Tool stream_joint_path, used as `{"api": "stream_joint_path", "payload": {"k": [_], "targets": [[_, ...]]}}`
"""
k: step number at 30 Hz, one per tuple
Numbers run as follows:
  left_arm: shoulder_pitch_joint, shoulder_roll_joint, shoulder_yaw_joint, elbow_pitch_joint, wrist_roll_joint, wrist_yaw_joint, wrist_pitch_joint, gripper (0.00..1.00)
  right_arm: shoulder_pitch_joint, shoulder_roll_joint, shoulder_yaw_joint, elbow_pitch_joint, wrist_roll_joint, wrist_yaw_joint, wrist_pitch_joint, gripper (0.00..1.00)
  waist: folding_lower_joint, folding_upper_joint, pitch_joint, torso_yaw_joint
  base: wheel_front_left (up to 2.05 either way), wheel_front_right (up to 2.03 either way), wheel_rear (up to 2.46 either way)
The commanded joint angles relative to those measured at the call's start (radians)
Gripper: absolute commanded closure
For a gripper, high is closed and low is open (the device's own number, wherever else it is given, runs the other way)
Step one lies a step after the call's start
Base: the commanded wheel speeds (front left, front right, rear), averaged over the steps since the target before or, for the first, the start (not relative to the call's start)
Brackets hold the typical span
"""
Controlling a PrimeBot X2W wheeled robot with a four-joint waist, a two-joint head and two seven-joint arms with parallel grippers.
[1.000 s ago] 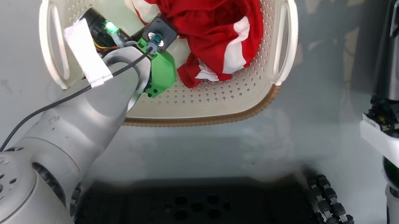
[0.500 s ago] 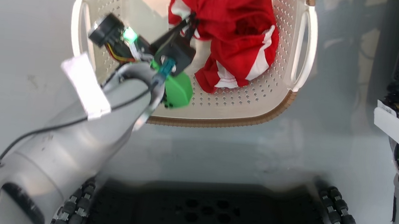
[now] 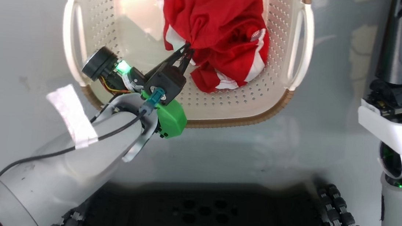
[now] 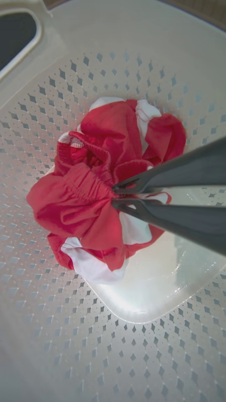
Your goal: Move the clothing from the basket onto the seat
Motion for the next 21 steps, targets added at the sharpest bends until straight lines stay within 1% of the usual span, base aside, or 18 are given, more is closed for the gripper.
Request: {"api": "stream_joint_path", "payload": {"k": [1,8,10,15,17,21], "targets": [[-0.029,0.003,-0.001,0.008,0.014,0.004,0.001,0.00,-0.011,0.002,0.002,0.005,0.000,-0.001,0.000,0.00,0.0000,0.0000,0.007,-0.013,0.00,0.00,0.00],[-0.090,-0.007,-0.014,0.097,0.038,-0.006,0.017,0.00,-0.012,0.007,0.022,0.027,0.020,-0.001,0.000,0.00,0.0000,0.0000,0.004,-0.042,0.00,0.00,0.00],[-0.102,-0.013,-0.012,0.124,0.031,-0.014,0.020,0.00,-0.012,0.010,0.024,0.029,0.025,-0.001,0.000,0.00,0.0000,0.0000,0.003,-0.047,0.00,0.00,0.00],[-0.136,-0.044,-0.024,0.194,0.016,-0.062,0.039,0.00,-0.011,0.013,0.035,0.037,0.036,-0.001,0.000,0.00,0.0000,0.0000,0.004,-0.054,0.00,0.00,0.00],[-0.151,-0.058,-0.038,0.226,0.029,-0.072,0.047,0.00,-0.007,0.013,0.039,0.041,0.035,-0.001,0.000,0.00,0.0000,0.0000,0.005,-0.056,0.00,0.00,0.00],[-0.191,-0.086,-0.061,0.311,0.069,-0.056,0.062,0.00,0.000,0.004,0.046,0.050,0.040,-0.001,0.000,0.00,0.0000,0.0000,0.007,-0.057,0.00,0.00,0.00]]}}
